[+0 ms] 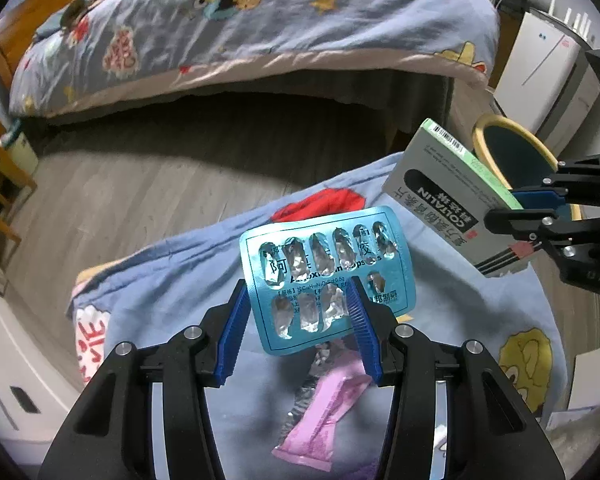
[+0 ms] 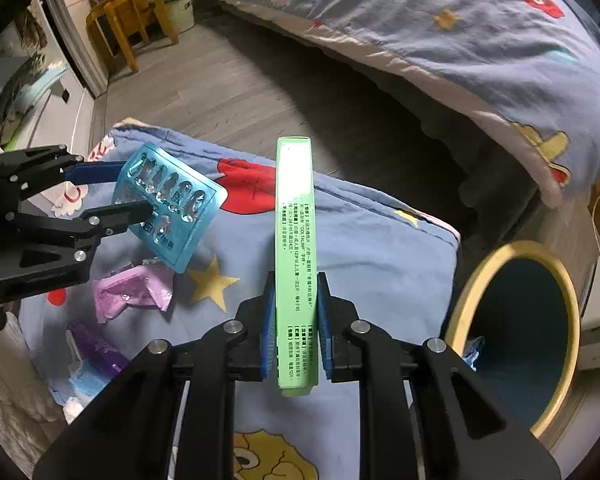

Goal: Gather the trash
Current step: 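Carry blister pack and medicine box over the bin and open both tools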

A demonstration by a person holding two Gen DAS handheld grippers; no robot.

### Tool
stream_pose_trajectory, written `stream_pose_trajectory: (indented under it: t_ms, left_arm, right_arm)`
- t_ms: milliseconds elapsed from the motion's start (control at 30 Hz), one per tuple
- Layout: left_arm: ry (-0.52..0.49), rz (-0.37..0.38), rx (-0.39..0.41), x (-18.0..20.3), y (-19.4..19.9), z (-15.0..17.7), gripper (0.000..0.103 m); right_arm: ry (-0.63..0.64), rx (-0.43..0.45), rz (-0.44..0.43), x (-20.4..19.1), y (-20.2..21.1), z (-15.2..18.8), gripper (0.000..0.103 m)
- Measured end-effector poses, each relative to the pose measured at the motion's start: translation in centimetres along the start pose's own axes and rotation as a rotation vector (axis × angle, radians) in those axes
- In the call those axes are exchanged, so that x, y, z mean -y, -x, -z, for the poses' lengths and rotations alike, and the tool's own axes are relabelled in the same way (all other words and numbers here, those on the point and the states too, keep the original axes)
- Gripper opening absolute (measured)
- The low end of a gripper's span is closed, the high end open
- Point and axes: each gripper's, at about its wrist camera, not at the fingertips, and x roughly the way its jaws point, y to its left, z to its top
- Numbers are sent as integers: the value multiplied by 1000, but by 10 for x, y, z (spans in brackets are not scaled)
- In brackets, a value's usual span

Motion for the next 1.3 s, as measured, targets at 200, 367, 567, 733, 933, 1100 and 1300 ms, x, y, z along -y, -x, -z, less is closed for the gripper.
stream_pose_trajectory:
  t_ms: [200, 367, 567, 733, 933, 1100, 1300]
  left_arm:
    - [-24, -6, 25, 12, 9, -2, 50]
    - [-29, 9, 37, 21, 16, -2, 50]
    - [-21, 40, 42, 34, 28, -2, 50]
    - [-23, 58, 58, 51, 43, -8, 50]
    - [-56, 83, 96, 92, 48, -33, 50]
    - [-108, 133, 82, 137, 33, -54, 51]
    - [-172, 170, 76, 184, 14, -76, 51]
  right_arm:
    - [-12, 78, 46, -4, 49, 10, 17]
    - [-85, 127, 107, -1, 85, 28, 17]
    - [-167, 162, 112, 20, 100, 36, 17]
    - [-273, 204, 133, 55, 109, 37, 17]
    - [-422, 225, 172, 107, 113, 57, 17]
    - [-548, 243, 202, 147, 118, 80, 17]
    - [-703, 236, 190, 192, 109, 108, 17]
